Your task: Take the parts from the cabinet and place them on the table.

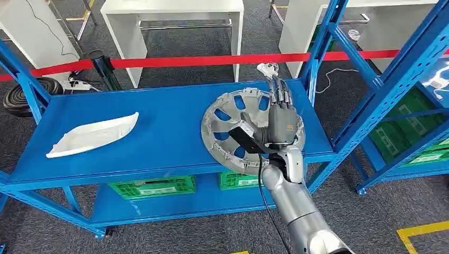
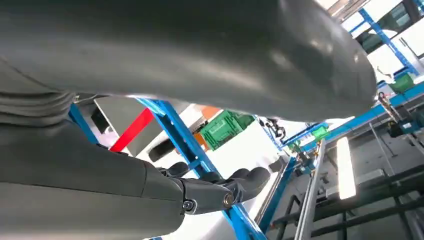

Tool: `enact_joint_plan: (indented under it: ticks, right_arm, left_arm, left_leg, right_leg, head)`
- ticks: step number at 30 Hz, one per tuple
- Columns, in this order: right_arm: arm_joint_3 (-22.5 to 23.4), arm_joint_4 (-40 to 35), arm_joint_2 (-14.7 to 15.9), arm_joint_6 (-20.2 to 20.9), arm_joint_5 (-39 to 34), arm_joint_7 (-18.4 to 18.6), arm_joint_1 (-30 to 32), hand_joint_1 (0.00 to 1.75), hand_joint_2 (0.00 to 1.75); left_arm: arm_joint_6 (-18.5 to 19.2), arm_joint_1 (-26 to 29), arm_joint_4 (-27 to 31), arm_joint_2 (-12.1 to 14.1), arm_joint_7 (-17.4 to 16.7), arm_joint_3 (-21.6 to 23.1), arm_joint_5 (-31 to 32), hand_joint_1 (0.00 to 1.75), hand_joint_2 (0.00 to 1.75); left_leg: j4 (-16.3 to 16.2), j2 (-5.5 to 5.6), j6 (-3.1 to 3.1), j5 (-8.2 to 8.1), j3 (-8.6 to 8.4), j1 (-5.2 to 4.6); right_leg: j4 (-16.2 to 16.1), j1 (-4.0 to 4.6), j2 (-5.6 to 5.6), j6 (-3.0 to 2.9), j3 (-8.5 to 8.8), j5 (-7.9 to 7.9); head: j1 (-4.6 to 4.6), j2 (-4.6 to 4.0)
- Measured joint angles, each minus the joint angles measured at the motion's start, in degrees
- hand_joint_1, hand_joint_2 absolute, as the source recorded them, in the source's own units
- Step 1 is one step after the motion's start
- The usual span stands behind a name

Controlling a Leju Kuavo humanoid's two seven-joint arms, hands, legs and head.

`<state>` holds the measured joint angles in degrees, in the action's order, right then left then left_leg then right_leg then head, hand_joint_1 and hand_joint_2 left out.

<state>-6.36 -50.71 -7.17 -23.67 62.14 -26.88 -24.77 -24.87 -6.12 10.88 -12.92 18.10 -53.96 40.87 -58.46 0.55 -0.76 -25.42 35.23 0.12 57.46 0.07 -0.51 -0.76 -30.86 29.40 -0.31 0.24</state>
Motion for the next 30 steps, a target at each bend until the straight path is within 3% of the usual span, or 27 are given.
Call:
enact_joint_plan:
  ticks: [8,14,15,16,17,19,20,21,22,24,25,26,30]
  right_arm:
    - [-0.7,1.2,0.0,0.0,0.2,1.0,-0.3,0.00,0.00]
    - [-1.5,2.0,-0.3,0.2,0.3,1.0,-1.0,0.00,0.00]
    - [-1.5,2.2,-0.3,0.2,0.3,1.0,-1.3,0.00,0.00]
    - [-1.6,2.3,-0.3,0.0,0.3,1.0,-1.5,0.00,0.00]
    - [-1.7,2.5,-0.4,0.0,0.3,1.0,-1.8,0.00,0.00]
    - [-1.7,3.2,-0.4,-0.2,0.3,1.2,-2.0,0.00,0.00]
    - [-1.7,3.6,-0.4,-0.2,0.2,1.3,-1.9,0.00,0.00]
    - [-1.7,4.0,-0.4,-0.3,0.2,1.3,-1.9,0.00,0.00]
    - [-1.7,4.3,-0.3,-0.4,0.2,1.3,-1.9,0.00,0.00]
    - [-1.7,4.6,-0.4,-0.3,-0.7,0.9,-2.1,0.00,0.00]
    - [-1.7,4.8,-0.4,0.2,-2.0,0.3,-2.2,0.00,0.00]
    - [-1.7,5.0,-0.4,0.8,-3.0,-0.2,-2.2,0.00,0.00]
    - [-1.7,5.7,-0.5,2.5,-5.9,-1.7,-2.2,0.00,0.00]
  left_arm:
    - [-0.1,0.0,0.0,0.0,1.2,0.0,-0.5,0.00,0.00]
    - [-0.1,0.0,0.0,0.0,1.9,0.0,-1.4,0.00,0.00]
    - [-0.1,0.0,0.0,-0.1,2.0,0.0,-1.5,0.00,0.00]
    - [-0.1,-0.1,0.1,-0.1,2.1,-0.1,-1.6,0.00,0.00]
    - [-0.1,-0.1,0.1,-0.1,2.2,-0.1,-1.6,0.00,0.00]
    - [-0.2,-0.1,0.1,-0.2,2.1,-0.1,-1.7,0.00,0.00]
    - [-0.3,0.0,0.1,-0.2,2.1,-0.1,-1.9,0.00,0.00]
    - [-0.4,0.0,0.1,-0.2,2.1,-0.1,-2.1,0.00,0.00]
    - [-0.4,0.1,0.0,-0.2,2.1,-0.2,-2.1,0.00,0.00]
    - [-0.5,0.0,0.0,-0.2,2.1,-0.2,-2.1,0.00,0.00]
    - [-0.5,0.0,0.1,-0.2,2.1,-0.2,-2.1,0.00,0.00]
    - [-0.5,0.0,0.1,-0.1,2.1,-0.2,-2.0,0.00,0.00]
    - [-0.5,0.2,0.1,-0.2,2.4,-0.2,-1.4,0.00,0.00]
  left_leg:
    - [0.0,0.00,-0.04,0.06,-0.06,0.10]
    - [-0.1,0.03,0.79,0.07,-0.07,-0.32]
    - [0.8,-0.21,1.11,0.55,-0.50,0.41]
    - [1.2,-0.29,1.32,0.81,-0.69,0.41]
    - [1.2,-0.33,1.53,0.90,-0.64,0.45]
    - [1.1,-0.38,1.53,0.91,-0.37,0.45]
    - [1.0,-0.41,1.48,0.94,-0.21,0.46]
    - [0.8,-0.41,1.38,1.00,-0.04,0.53]
    - [0.6,-0.40,1.27,1.05,0.18,0.67]
    - [-0.2,-0.32,0.63,1.05,0.70,1.17]
    - [-0.7,-0.27,0.06,1.00,1.06,1.09]
    - [-0.6,-0.10,-0.50,1.25,1.26,1.10]
    - [-0.3,0.14,-2.41,2.48,1.71,1.25]
  right_leg:
    - [0.1,0.04,0.00,-0.01,0.00,0.00]
    - [-0.2,-0.36,0.01,0.93,0.17,-0.29]
    - [0.1,-0.10,-0.01,1.10,0.15,0.16]
    - [1.1,-0.22,0.17,1.25,-0.15,1.20]
    - [4.2,-0.31,0.18,1.34,-1.50,3.49]
    - [13.8,-0.64,0.19,1.70,-5.78,8.23]
    - [17.1,-0.77,0.19,1.88,-7.33,9.13]
    - [17.9,-0.98,0.21,2.01,-7.69,8.57]
    - [15.9,-1.22,0.24,2.18,-6.66,6.67]
    - [5.6,-1.72,0.34,2.63,-1.27,1.52]
    - [1.1,-1.89,0.42,2.94,0.69,1.91]
    - [2.5,-1.14,-0.26,2.20,0.45,0.93]
    - [2.0,-1.17,-0.36,-0.33,-0.97,0.14]
  head:
    - [-0.02,0.00]
    - [-0.04,0.00]
    - [-0.02,0.00]
    - [0.04,0.00]
    - [0.28,0.00]
    - [0.33,0.00]
    - [0.35,0.00]
    - [0.35,0.00]
    - [0.35,0.00]
    - [0.35,0.00]
    - [0.37,0.00]
    - [0.44,0.00]
    - [0.37,0.00]
